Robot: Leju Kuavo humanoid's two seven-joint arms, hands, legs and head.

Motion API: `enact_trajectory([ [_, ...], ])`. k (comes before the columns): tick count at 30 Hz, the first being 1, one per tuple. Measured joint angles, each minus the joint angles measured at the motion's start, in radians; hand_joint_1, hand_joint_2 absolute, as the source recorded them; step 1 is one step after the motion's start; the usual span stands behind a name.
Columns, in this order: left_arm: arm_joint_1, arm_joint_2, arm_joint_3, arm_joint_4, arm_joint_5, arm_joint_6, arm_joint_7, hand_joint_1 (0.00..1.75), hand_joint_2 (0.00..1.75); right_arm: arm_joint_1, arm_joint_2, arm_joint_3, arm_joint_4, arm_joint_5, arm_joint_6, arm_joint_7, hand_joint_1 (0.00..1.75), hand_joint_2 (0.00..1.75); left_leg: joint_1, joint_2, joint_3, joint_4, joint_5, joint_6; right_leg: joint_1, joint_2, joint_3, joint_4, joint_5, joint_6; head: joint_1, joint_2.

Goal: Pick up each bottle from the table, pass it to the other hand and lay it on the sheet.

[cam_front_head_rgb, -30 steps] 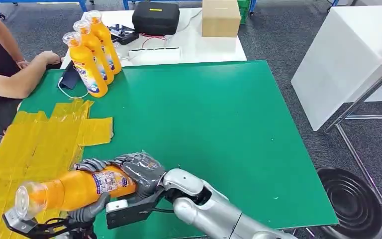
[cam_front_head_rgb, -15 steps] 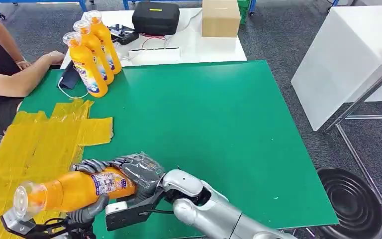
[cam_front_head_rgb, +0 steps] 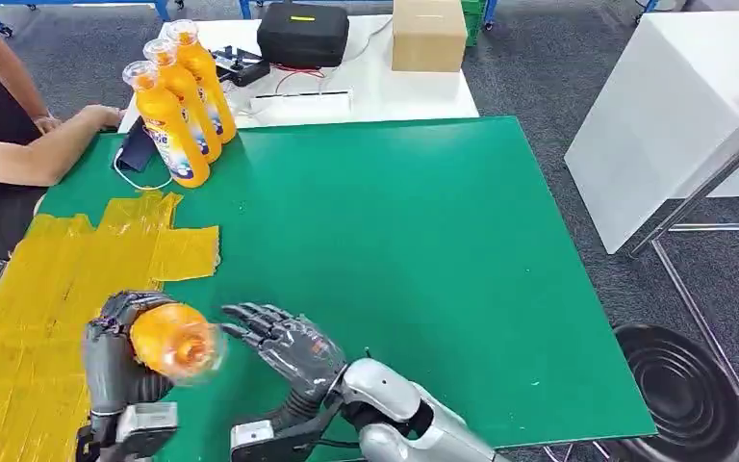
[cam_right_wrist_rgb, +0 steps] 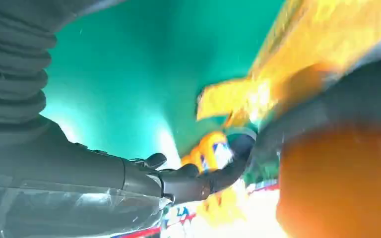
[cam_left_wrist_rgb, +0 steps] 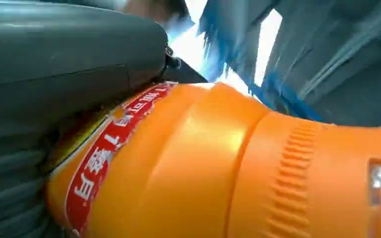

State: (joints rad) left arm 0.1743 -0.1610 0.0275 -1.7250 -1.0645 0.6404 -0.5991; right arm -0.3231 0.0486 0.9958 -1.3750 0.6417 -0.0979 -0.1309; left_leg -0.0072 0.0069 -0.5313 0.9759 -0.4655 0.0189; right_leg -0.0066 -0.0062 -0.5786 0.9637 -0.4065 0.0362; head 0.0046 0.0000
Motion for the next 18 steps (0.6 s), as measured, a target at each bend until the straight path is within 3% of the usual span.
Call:
enact_trajectory([
  [3,0.019,0.0,0.074,-0.009,-0.29,0.052,0.047,1.75,1.75,0.03,-0.059,-0.07,-0.099,-0.04,-0.032,-0.025,0.0,0.0,0.0,0.0,0.0,0.0,0.0,0.0,0.0,0.0,0.0,0.0,0.0,0.0,0.0,0.0],
  [10,0.038,0.011,0.183,-0.009,-0.438,0.058,0.156,1.75,1.75,0.097,-0.146,-0.207,-0.278,-0.098,-0.037,-0.07,0.0,0.0,0.0,0.0,0.0,0.0,0.0,0.0,0.0,0.0,0.0,0.0,0.0,0.0,0.0,0.0],
  [14,0.034,0.133,0.174,0.084,-0.495,0.058,0.4,1.75,1.75,0.117,-0.176,-0.253,-0.332,-0.116,-0.029,-0.089,0.0,0.0,0.0,0.001,0.002,0.0,0.0,0.0,0.0,0.001,0.0,0.0,0.0,0.0,0.0,0.0],
  [16,0.014,0.23,0.122,0.187,-0.5,0.054,0.576,1.75,1.75,0.118,-0.185,-0.265,-0.343,-0.115,-0.017,-0.094,0.0,0.0,0.001,0.001,0.002,0.0,0.0,-0.001,0.002,0.001,-0.001,0.0,0.0,0.0,0.0,0.0],
  [18,-0.02,0.299,0.045,0.3,-0.502,0.034,0.675,1.75,1.75,0.118,-0.188,-0.268,-0.347,-0.115,-0.013,-0.098,0.0,0.0,0.002,0.0,0.002,0.0,0.001,-0.002,0.002,0.001,0.001,0.0,0.0,-0.001,-0.001,0.0],
])
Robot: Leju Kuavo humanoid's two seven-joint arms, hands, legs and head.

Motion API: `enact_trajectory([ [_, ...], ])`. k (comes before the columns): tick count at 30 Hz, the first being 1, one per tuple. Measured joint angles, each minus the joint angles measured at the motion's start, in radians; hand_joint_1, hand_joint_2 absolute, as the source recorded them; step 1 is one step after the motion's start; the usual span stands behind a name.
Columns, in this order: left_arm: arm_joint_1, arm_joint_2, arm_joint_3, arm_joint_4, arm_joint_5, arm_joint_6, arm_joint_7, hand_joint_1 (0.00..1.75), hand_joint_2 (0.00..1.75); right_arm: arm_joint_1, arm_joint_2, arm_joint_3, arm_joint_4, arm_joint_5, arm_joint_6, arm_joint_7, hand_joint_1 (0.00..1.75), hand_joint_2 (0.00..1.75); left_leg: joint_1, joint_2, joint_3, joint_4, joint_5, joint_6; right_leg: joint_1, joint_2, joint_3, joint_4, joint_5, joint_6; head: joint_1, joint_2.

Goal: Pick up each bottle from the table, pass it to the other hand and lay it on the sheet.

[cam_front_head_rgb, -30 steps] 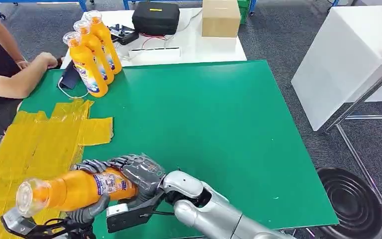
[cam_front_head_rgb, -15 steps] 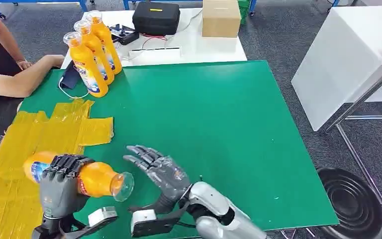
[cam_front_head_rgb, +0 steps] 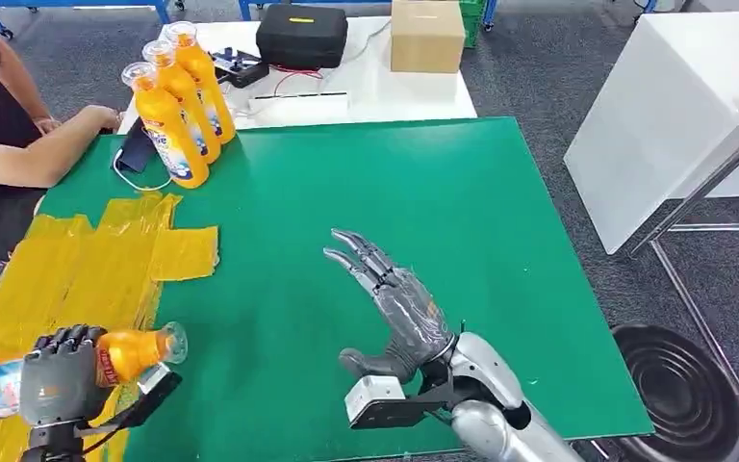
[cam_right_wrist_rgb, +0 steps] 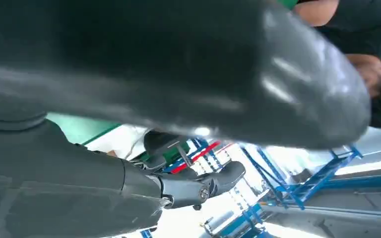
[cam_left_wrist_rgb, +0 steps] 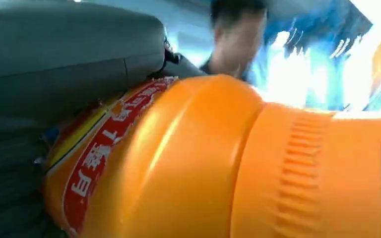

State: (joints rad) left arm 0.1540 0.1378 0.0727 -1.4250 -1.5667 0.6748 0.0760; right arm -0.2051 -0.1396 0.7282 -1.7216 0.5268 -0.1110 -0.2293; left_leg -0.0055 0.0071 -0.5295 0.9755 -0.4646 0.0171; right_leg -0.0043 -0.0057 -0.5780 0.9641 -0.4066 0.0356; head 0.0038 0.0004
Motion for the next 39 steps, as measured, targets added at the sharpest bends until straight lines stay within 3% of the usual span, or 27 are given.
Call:
enact_trajectory([
  [2,-0.022,0.047,-0.045,0.096,-0.002,-0.008,-0.004,1.75,1.75,0.0,-0.002,-0.002,-0.002,0.0,0.001,-0.001,0.0,0.0,0.001,0.0,0.0,0.0,0.0,0.0,0.0,0.001,0.0,0.001,0.0,0.0,0.001,0.0],
  [8,-0.078,0.103,-0.107,0.207,-0.003,-0.005,-0.009,1.75,1.75,0.001,-0.005,-0.005,-0.005,0.001,0.002,-0.002,0.0,0.0,-0.002,0.0,0.001,0.0,0.0,0.0,-0.002,0.0,0.002,0.0,0.002,-0.003,0.001,0.0],
  [16,-0.104,0.122,-0.129,0.245,-0.003,-0.012,-0.011,1.75,1.75,0.001,-0.006,-0.005,-0.005,0.001,0.002,-0.002,0.0,0.0,-0.001,0.0,0.003,0.0,0.001,-0.001,-0.003,0.0,0.005,0.0,0.002,-0.003,0.001,0.0],
  [20,-0.12,0.122,-0.116,0.266,-0.003,-0.059,-0.082,1.75,1.75,0.0,-0.006,-0.005,-0.005,0.001,0.01,-0.005,0.0,0.0,-0.001,-0.003,0.003,-0.001,0.002,-0.002,-0.003,-0.002,0.006,0.0,0.002,-0.003,0.001,0.0],
  [21,-0.126,0.122,-0.106,0.276,-0.003,-0.07,-0.101,0.0,1.75,0.0,-0.006,-0.005,-0.005,0.001,0.012,-0.006,0.0,0.0,-0.001,-0.004,0.003,-0.001,0.002,-0.003,-0.003,-0.003,0.006,0.0,0.002,-0.003,0.0,0.0],
  [39,-0.144,0.056,0.059,0.33,0.175,-0.113,-0.415,0.0,1.75,-0.005,-0.001,-0.004,-0.005,0.014,0.023,-0.015,0.0,0.0,0.0,-0.005,0.007,-0.001,0.004,-0.004,-0.002,-0.003,0.009,0.001,0.004,-0.006,0.0,0.0],
])
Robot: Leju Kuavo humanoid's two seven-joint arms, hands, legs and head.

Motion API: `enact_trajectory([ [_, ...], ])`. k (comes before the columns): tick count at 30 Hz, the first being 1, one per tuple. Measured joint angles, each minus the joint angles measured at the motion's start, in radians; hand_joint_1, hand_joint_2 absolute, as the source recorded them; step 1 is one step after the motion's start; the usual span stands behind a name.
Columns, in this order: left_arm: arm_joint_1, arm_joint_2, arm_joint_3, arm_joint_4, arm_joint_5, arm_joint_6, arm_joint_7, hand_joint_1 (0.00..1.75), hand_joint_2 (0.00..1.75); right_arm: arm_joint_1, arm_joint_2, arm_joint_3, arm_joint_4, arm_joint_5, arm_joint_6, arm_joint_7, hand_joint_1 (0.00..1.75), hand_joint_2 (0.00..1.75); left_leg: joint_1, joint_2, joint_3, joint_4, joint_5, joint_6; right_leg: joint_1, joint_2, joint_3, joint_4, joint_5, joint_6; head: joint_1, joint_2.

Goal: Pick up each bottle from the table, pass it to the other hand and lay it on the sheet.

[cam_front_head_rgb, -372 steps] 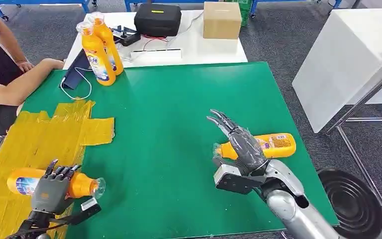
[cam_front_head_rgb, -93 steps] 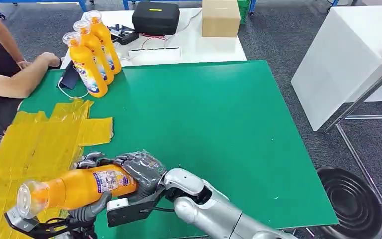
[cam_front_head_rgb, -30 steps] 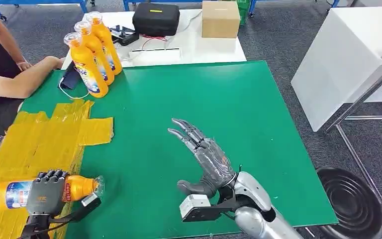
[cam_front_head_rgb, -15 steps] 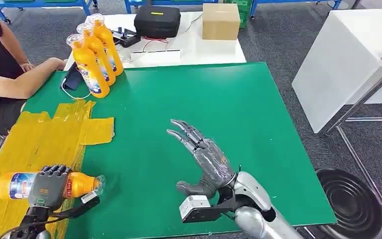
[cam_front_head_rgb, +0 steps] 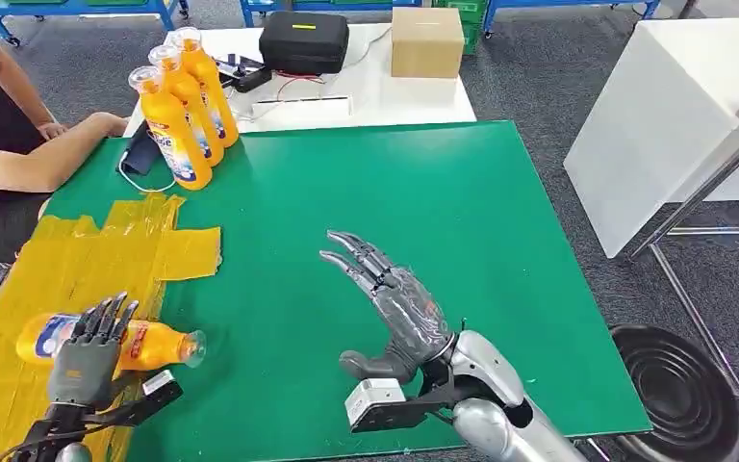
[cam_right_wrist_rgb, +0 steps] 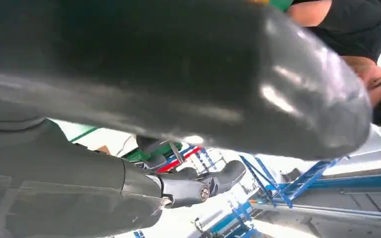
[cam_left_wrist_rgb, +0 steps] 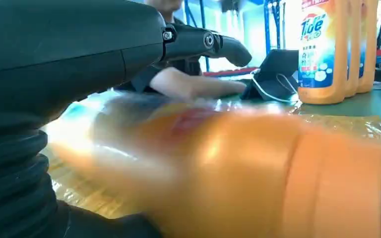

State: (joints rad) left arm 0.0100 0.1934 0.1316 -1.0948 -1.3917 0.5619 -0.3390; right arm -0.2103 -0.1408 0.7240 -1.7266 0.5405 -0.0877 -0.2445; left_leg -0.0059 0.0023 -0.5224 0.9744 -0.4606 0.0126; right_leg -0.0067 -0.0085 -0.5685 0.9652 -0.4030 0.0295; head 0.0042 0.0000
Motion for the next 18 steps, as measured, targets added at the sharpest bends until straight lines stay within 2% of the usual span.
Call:
enact_trajectory([
  [15,0.056,-0.077,0.078,-0.103,0.224,-0.061,-0.162,0.0,1.75,0.002,0.014,0.002,0.002,0.017,0.003,-0.003,0.0,0.0,0.0,0.0,-0.006,0.0,0.0,0.0,0.0,0.0,-0.008,0.0,0.0,0.0,0.0,0.0],
  [18,0.072,-0.104,0.097,-0.143,0.368,-0.101,-0.247,0.0,1.75,0.011,0.014,0.002,0.002,0.024,0.0,-0.005,0.0,0.0,0.0,0.0,-0.007,0.001,0.0,0.0,0.001,0.001,-0.01,0.0,0.0,0.0,0.0,0.0],
])
